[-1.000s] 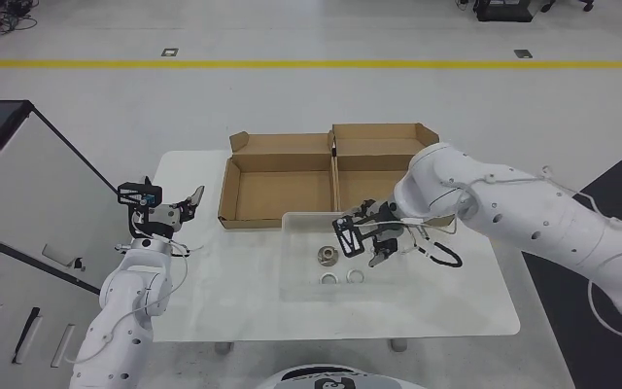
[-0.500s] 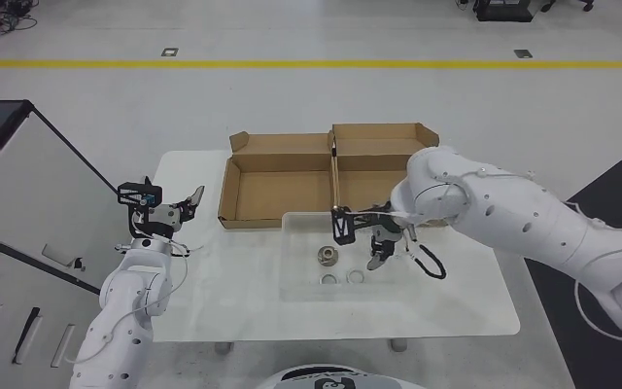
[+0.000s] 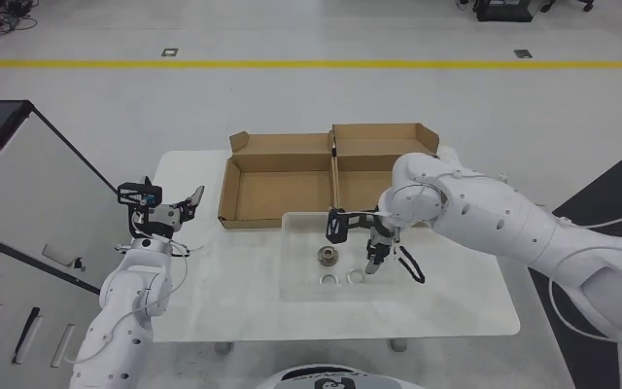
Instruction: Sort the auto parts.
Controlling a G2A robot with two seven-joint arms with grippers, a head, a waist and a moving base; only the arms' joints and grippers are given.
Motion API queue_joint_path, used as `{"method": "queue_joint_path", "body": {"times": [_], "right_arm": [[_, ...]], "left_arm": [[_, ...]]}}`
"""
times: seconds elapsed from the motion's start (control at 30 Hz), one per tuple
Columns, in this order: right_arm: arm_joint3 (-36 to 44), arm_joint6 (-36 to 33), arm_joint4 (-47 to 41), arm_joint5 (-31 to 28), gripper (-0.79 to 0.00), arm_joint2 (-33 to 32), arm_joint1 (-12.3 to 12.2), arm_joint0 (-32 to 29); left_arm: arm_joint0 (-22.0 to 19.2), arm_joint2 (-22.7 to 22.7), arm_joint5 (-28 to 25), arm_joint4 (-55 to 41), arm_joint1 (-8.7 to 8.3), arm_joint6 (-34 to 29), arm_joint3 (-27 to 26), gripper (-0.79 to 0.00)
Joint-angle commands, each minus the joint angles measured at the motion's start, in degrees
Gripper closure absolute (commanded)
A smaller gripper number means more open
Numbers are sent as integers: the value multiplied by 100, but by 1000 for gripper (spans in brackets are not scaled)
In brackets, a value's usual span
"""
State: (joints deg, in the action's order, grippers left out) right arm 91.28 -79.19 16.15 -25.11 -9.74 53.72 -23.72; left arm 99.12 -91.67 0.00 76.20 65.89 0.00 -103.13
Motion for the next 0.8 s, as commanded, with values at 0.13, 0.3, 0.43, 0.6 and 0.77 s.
{"method": "queue_joint_path", "body": {"times": [0.13, 0.3, 0.43, 0.6, 0.77], "right_arm": [[-317, -105, 72, 105, -785, 0, 191, -155], [-591, -89, 156, 89, -785, 0, 297, -270], [-769, -96, 219, 96, -785, 0, 371, -344], [-888, -117, 288, 117, -785, 0, 436, -378], [-888, -117, 288, 117, -785, 0, 436, -378]], "left_arm": [[0, 0, 0, 0, 0, 0, 0, -785], [0, 0, 0, 0, 0, 0, 0, -785], [0, 0, 0, 0, 0, 0, 0, -785], [0, 0, 0, 0, 0, 0, 0, -785], [0, 0, 0, 0, 0, 0, 0, -785]]}}
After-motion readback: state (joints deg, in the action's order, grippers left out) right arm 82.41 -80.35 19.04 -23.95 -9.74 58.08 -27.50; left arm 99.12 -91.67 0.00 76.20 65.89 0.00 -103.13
